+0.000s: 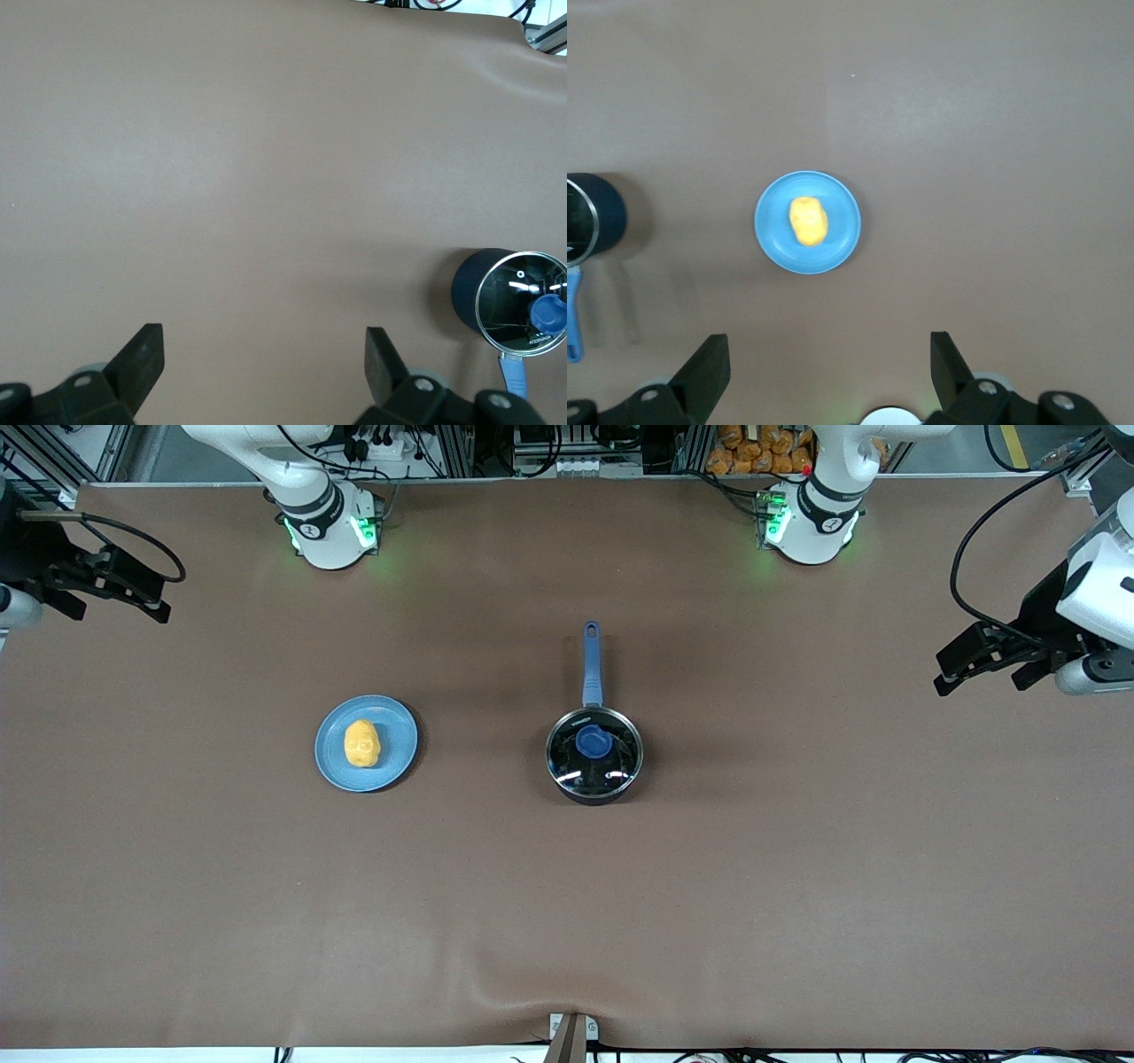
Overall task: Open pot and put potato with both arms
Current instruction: 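Move the left gripper from rest toward the saucepan, then lower the left gripper onto the lid's blue knob and grasp it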
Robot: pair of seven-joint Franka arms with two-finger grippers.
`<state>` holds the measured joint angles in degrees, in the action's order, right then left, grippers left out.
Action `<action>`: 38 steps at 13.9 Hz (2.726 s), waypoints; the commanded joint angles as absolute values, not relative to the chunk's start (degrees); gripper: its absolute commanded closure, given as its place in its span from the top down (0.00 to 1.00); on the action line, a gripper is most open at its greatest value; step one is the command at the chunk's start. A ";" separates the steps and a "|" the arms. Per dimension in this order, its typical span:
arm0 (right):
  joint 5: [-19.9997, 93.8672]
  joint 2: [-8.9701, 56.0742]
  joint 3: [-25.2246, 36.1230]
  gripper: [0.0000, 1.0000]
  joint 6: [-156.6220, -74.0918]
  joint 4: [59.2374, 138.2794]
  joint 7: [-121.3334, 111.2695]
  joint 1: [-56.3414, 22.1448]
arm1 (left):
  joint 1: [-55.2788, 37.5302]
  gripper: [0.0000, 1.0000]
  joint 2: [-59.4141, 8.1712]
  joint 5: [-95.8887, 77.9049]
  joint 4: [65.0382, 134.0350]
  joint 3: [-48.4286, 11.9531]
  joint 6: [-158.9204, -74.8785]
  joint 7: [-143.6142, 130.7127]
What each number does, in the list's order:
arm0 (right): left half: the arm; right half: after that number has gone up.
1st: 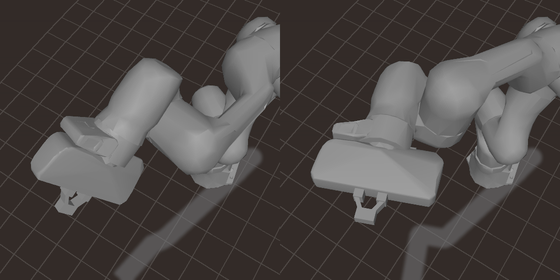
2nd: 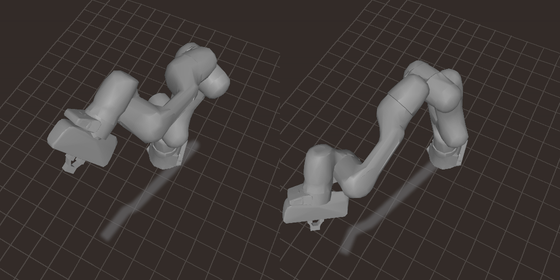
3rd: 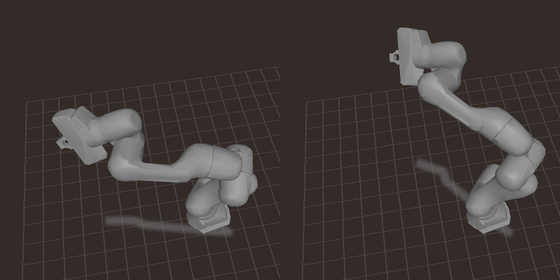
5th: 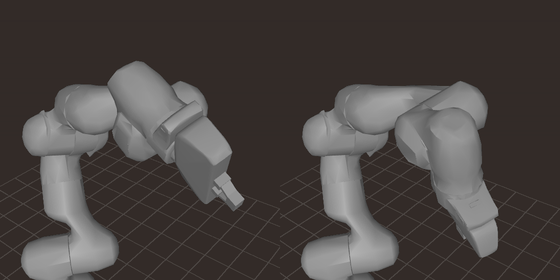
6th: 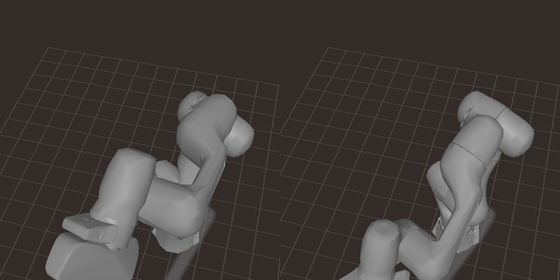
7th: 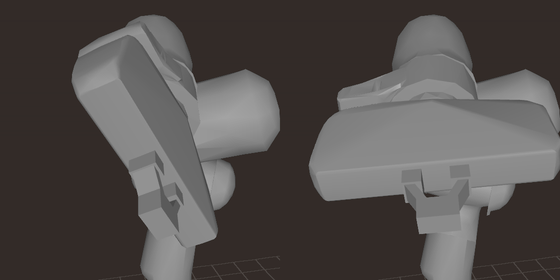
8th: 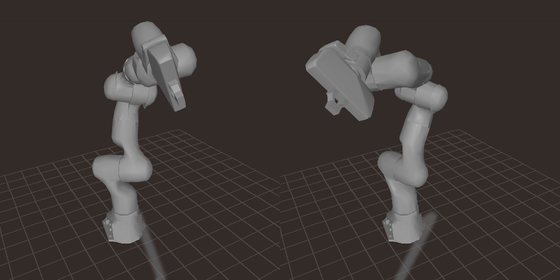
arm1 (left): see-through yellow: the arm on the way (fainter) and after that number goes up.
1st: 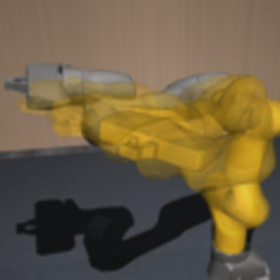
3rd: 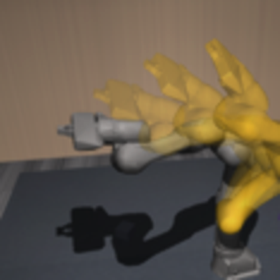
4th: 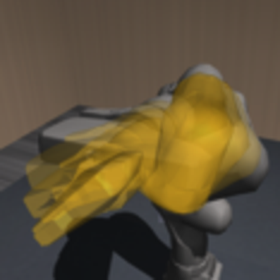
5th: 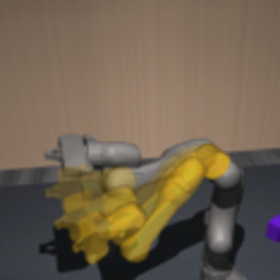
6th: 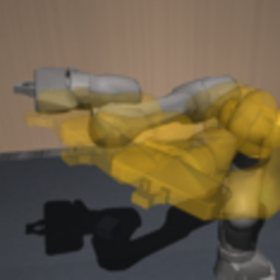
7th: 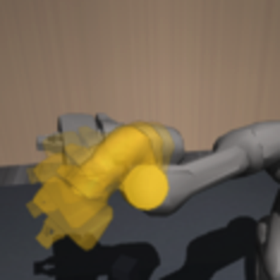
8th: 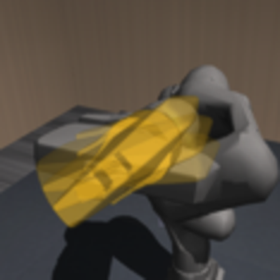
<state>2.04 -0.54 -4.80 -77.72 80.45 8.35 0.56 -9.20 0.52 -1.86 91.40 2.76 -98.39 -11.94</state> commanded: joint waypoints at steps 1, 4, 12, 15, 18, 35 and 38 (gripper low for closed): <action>3.78 -1.05 -2.99 1.00 -78.40 81.03 7.73 -0.26 | -9.05 1.00 1.85 -3.25 92.37 3.25 -97.21 -11.51; 3.60 -1.05 -2.99 1.00 -78.31 81.04 7.65 -0.18 | -8.79 1.00 1.76 -3.87 92.37 3.43 -97.21 -12.22; 3.43 -0.44 -3.08 1.00 -78.13 81.21 7.29 0.00 | -5.80 1.00 1.41 -6.06 91.49 4.48 -94.83 -7.31; 3.43 -0.44 -3.08 1.00 -78.13 81.21 7.29 0.09 | -6.41 1.00 1.32 -5.19 91.41 4.31 -94.75 -7.03; 3.43 -0.35 -3.08 1.00 -78.05 81.21 7.29 0.18 | -6.77 1.00 0.97 -4.49 90.79 3.26 -92.73 -6.33; 3.52 -0.26 -3.08 1.00 -77.43 81.21 7.38 0.44 | -17.82 1.00 -14.67 -7.12 83.06 -4.13 -95.08 -28.36; 3.52 -0.26 -3.08 1.00 -76.30 81.30 7.21 0.44 | -23.62 1.00 -18.97 -6.94 83.15 -4.04 -100.71 -33.02</action>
<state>3.13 0.09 -3.31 -77.17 80.90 8.09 0.48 -20.60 -15.66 -6.85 85.60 -4.63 -99.29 -30.17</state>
